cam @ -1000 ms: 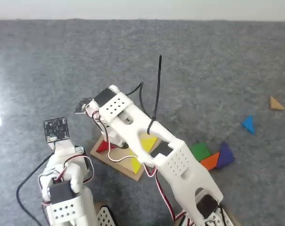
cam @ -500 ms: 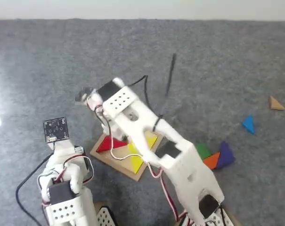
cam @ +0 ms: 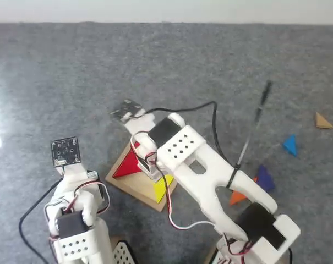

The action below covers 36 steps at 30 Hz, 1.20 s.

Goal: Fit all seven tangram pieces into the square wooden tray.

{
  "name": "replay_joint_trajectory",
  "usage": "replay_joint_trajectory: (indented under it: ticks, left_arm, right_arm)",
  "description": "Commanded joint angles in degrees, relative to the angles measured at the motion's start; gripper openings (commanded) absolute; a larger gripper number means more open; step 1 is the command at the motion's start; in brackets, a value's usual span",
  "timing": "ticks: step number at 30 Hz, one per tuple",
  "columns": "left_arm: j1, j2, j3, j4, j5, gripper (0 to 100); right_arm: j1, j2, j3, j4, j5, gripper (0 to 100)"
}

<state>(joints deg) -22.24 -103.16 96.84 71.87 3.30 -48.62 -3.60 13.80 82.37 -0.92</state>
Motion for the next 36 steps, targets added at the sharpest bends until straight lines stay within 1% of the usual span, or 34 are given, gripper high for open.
replay_joint_trajectory:
  ticks: [1,3,6,10,13,16,19,21,26,28,33,36]
  left_arm:
    - [-0.26,-0.97,-0.4,0.44,-0.26,1]
    - [-0.26,-0.97,-0.4,0.44,-0.26,1]
    - [-0.26,-0.97,-0.4,0.44,-0.26,1]
    - [-0.26,-0.97,-0.4,0.44,-0.26,1]
    - [-0.26,-0.97,-0.4,0.44,-0.26,1]
    - [-0.26,-0.97,-0.4,0.44,-0.26,1]
    - [-0.26,-0.97,-0.4,0.44,-0.26,1]
    - [-0.26,-0.97,-0.4,0.44,-0.26,1]
    - [-0.26,-0.97,-0.4,0.44,-0.26,1]
    - [-0.26,-0.97,-0.4,0.44,-0.26,1]
    - [-0.26,-0.97,-0.4,0.44,-0.26,1]
    - [-0.26,-0.97,-0.4,0.44,-0.26,1]
  right_arm:
    - [-3.03,1.89,0.53,-5.14,-5.89,28.1]
    - [-4.44,6.37,-0.7,-6.73,-8.35,31.8]
    - [-4.44,13.32,-2.55,-9.8,-12.04,37.9]
    - [-5.41,18.68,-5.54,-7.96,-14.59,45.7]
    - [-5.76,19.56,-5.36,-7.25,-15.38,48.1]
    - [-6.29,19.3,-4.22,-8.75,-14.51,47.9]
    - [-9.1,19.47,-2.99,-9.71,-12.22,47.9]
    - [-9.54,19.82,-2.9,-10.24,-11.78,47.9]
    - [-5.32,23.78,-2.99,-9.63,-11.69,47.5]
    - [-4.79,25.54,-3.34,-8.84,-11.69,44.3]
    - [-4.7,27.12,-4.84,-8.48,-11.69,29.8]
    - [-4.7,27.91,-5.45,-7.16,-10.73,27.3]
